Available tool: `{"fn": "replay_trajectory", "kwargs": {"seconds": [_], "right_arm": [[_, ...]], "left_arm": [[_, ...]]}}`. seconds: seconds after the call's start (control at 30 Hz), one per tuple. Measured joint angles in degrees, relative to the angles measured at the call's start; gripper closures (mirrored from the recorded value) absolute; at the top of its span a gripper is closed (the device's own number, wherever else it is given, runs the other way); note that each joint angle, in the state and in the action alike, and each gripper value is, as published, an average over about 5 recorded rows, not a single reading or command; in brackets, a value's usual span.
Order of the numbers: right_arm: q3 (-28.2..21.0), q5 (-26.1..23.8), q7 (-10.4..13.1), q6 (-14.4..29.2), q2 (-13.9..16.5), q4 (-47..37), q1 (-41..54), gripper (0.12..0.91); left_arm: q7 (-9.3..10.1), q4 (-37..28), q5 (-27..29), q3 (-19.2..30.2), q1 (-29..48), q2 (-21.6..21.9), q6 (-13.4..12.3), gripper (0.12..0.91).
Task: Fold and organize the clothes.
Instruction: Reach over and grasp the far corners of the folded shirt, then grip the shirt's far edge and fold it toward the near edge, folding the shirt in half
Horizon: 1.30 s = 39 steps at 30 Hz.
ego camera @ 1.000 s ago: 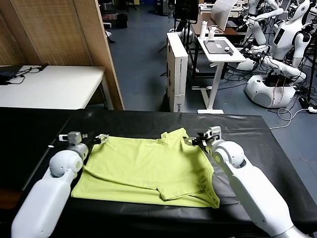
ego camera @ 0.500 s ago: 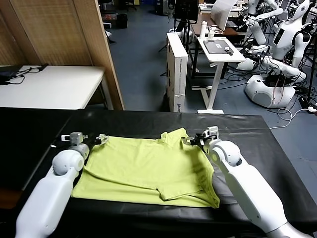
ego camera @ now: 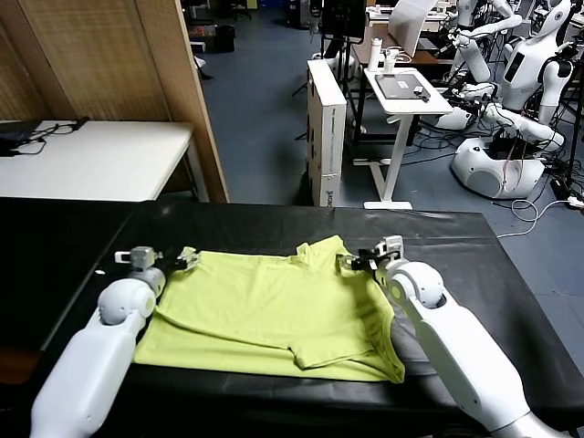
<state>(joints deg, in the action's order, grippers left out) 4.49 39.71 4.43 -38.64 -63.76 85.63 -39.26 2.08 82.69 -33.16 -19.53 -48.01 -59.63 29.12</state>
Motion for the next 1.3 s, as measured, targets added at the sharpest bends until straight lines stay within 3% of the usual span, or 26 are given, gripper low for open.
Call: {"fn": "replay_trajectory", "kwargs": {"seconds": [0.13, 0.27, 0.43, 0.6, 0.7, 1.07, 1.3], "right_arm": [[0.0, -0.1, -0.1, 0.0, 0.0, -0.2, -0.2, 0.441], [0.0, -0.3, -0.2, 0.1, -0.1, -0.3, -0.3, 0.501], [-0.2, -0.6, -0.6, 0.4, -0.4, -0.6, -0.2, 0.686], [-0.2, -0.9, -0.9, 1.2, -0.6, -0.6, -0.2, 0.831], [-0.1, -1.0, -0.8, 2.2, -0.6, -0.6, -0.4, 0.877], [1.4, 1.0, -0.6, 7.6, -0.3, 1.4, -1.3, 0.885], [3.0, 2.9, -0.3, 7.9, 2.0, 6.3, -4.2, 0.885]], "left_arm": [[-0.16, -0.1, 0.3, 0.1, 0.0, -0.1, -0.3, 0.189], [-0.45, -0.3, 0.4, 0.1, -0.2, -0.1, -0.6, 0.311], [-1.21, -0.3, 0.5, 0.0, -0.4, 0.0, -1.1, 0.420], [-1.47, -0.7, 0.7, 0.0, -0.2, -0.1, -1.6, 0.672], [-1.44, -0.7, 0.6, -0.1, -0.2, -0.2, -1.7, 0.761], [-0.63, 1.6, -1.5, -1.5, -1.6, 0.3, -1.7, 0.829], [0.30, 6.6, -4.1, -4.1, -5.1, 1.6, -1.4, 0.831]]}}
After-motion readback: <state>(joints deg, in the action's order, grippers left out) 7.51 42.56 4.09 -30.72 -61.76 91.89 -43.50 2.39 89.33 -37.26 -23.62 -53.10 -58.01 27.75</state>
